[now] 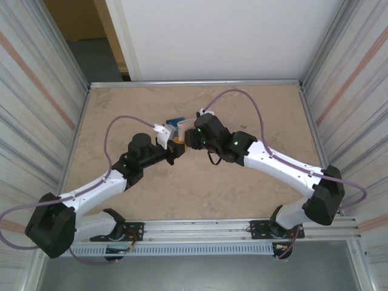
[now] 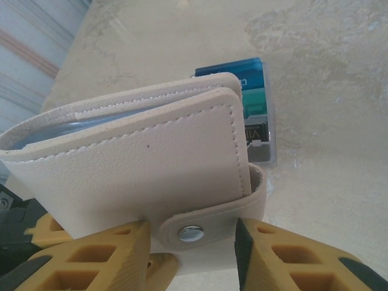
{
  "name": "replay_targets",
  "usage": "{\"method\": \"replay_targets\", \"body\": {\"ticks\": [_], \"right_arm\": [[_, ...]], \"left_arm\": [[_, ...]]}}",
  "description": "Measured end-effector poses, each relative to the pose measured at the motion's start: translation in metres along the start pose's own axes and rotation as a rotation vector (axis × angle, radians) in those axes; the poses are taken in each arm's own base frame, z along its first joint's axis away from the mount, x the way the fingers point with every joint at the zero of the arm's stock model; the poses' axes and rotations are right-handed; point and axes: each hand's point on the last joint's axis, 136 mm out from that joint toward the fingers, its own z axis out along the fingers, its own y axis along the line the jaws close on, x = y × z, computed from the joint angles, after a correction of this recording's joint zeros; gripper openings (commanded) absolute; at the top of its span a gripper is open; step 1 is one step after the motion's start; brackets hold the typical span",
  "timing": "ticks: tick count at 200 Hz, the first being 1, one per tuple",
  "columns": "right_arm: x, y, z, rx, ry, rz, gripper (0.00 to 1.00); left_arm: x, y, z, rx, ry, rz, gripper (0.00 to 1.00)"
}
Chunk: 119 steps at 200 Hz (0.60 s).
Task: Take the credit cards out of the card holder
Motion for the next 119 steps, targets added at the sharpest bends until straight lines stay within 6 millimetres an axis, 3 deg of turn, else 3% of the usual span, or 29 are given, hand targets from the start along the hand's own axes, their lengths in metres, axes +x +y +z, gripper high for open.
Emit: {"method": "replay_targets", "body": {"ticks": [52, 119], "right_arm": [[0.0020, -0.0023, 0.0030, 0.002, 0.015, -0.007, 0.27], [-0.0010, -0.0045, 0.0041, -0.008, 0.009, 0.006, 0.17]], "left_arm": [[0.0060, 0.0013, 0.0005, -0.005, 0.023, -0.013, 0.00], [0.0056, 0.0030, 0.0005, -0.016, 0.020, -0.028, 0.00]]}}
